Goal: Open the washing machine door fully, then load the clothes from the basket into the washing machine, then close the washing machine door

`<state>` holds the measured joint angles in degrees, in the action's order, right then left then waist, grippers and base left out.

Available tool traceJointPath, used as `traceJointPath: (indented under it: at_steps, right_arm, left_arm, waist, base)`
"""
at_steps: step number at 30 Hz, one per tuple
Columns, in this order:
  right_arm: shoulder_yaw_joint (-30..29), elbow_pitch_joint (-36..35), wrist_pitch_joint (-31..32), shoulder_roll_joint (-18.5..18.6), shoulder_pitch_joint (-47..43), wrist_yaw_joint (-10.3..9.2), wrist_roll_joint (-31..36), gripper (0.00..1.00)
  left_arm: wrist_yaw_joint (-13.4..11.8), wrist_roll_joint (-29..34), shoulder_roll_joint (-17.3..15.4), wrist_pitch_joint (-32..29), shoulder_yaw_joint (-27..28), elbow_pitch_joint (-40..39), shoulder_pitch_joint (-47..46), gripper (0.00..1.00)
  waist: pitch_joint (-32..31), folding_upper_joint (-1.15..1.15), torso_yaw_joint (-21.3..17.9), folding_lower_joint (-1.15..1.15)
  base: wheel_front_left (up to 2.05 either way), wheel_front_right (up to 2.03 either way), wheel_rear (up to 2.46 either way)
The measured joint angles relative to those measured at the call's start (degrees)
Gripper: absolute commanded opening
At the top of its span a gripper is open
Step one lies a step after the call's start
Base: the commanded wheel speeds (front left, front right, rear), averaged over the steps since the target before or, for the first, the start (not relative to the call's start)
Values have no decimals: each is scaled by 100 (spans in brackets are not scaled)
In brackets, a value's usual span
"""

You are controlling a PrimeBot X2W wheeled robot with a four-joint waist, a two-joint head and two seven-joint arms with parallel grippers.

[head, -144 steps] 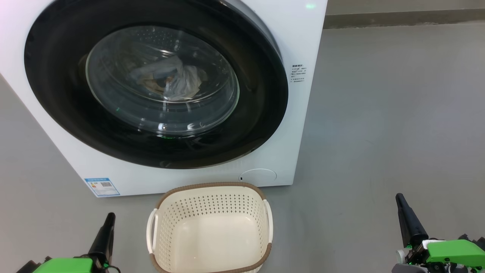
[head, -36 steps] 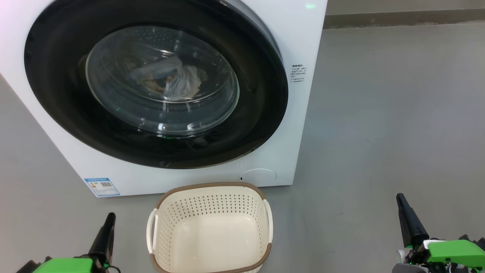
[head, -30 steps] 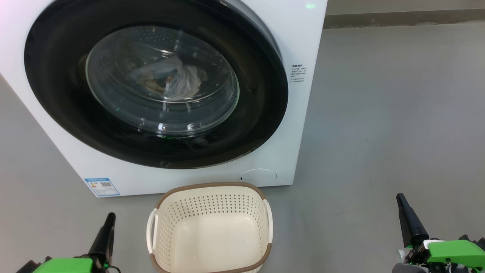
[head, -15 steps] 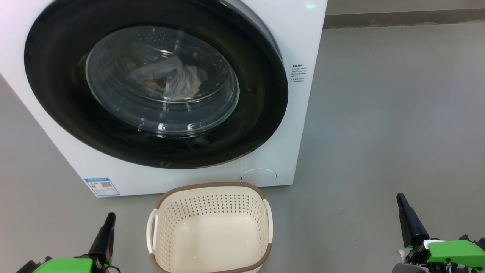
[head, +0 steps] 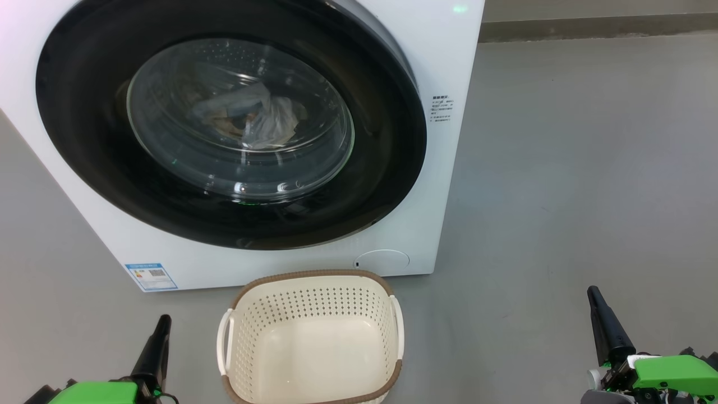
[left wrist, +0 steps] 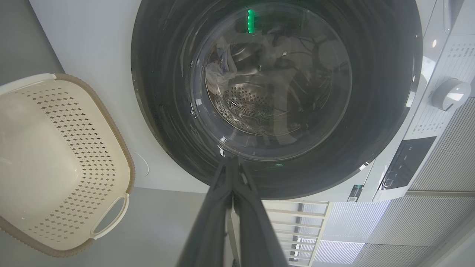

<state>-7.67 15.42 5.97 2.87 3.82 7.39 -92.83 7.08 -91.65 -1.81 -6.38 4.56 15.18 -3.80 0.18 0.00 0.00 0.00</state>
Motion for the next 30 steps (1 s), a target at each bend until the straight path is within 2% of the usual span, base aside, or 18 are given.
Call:
traceJointPath:
  at_steps: [30]
  right_arm:
    - [-8, 0, 1, -11, 0, 0, 1, 0]
  left_arm:
    - [0, 0, 0, 0, 0, 0, 0, 0]
  waist:
    - [0, 0, 0, 0]
  base:
    - [0, 0, 0]
